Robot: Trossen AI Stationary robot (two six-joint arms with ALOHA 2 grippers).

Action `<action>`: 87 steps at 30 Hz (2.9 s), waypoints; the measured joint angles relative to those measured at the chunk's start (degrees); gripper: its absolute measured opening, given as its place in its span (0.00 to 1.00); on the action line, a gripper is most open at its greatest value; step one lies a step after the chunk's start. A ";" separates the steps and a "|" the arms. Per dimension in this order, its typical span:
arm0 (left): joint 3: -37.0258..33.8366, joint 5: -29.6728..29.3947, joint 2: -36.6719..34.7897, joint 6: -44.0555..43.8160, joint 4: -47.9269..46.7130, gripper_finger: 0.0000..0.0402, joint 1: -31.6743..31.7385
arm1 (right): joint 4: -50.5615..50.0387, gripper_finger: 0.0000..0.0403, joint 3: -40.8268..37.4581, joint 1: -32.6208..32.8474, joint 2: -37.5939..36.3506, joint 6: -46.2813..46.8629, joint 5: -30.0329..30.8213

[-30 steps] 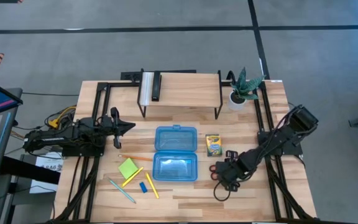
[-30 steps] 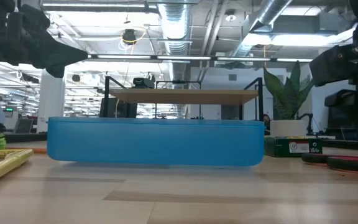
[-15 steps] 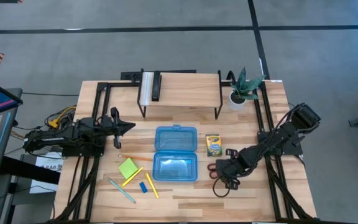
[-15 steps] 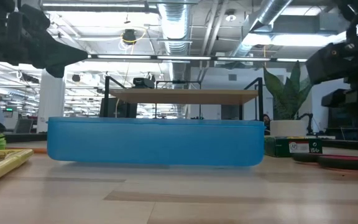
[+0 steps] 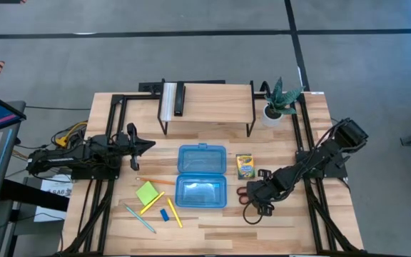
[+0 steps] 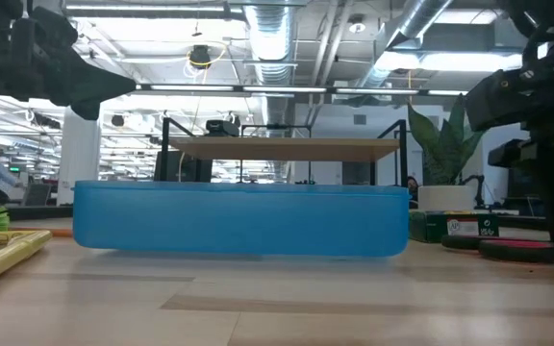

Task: Pack school essentials
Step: Put the black scissors into the blue supply box

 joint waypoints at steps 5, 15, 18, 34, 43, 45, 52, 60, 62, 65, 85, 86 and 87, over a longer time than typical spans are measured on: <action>-0.02 0.00 -0.02 0.00 0.00 0.01 0.00 | -1.44 0.51 0.14 0.15 0.88 1.43 -0.79; -0.02 0.00 -0.02 -0.42 0.00 0.01 0.00 | -1.64 0.49 0.64 0.84 4.83 1.70 -0.87; 0.00 0.00 0.00 -0.42 0.00 0.01 0.00 | -1.82 0.42 0.64 0.84 4.88 1.65 0.11; 0.00 0.00 0.00 -0.96 0.00 0.01 0.00 | -11.46 0.49 5.71 -0.75 4.77 -1.48 0.67; 0.00 0.00 -0.01 -1.25 0.00 0.01 0.00 | -16.29 0.56 10.79 -1.85 4.54 -4.33 2.81; -0.01 0.00 0.00 -1.36 0.00 0.01 0.01 | -15.63 0.56 11.38 -2.41 4.51 -5.13 3.70; 0.00 0.00 0.00 -1.43 0.00 0.01 0.01 | -7.71 0.55 11.31 -6.38 4.54 -9.56 5.44; 0.00 0.02 0.00 -1.49 0.00 0.01 0.00 | -3.56 0.55 7.79 -7.93 4.80 -11.31 4.51; 0.00 0.02 0.00 -1.49 0.00 0.01 0.00 | -3.05 0.55 7.13 -7.57 4.78 -11.07 4.28; -0.01 0.02 0.00 -1.49 -0.02 0.01 0.00 | -1.78 0.55 6.52 -6.89 4.65 -10.98 4.30; 0.00 0.02 -0.01 -1.49 -0.01 0.01 0.01 | -7.01 0.55 10.36 -6.65 4.76 -11.86 4.17; 0.00 0.02 -0.02 -1.49 0.00 0.01 0.00 | -7.01 0.55 10.45 -6.65 4.76 -11.89 4.17; 0.00 0.02 0.00 -1.49 0.00 0.01 0.00 | -7.06 0.55 10.45 -6.65 4.76 -11.89 4.10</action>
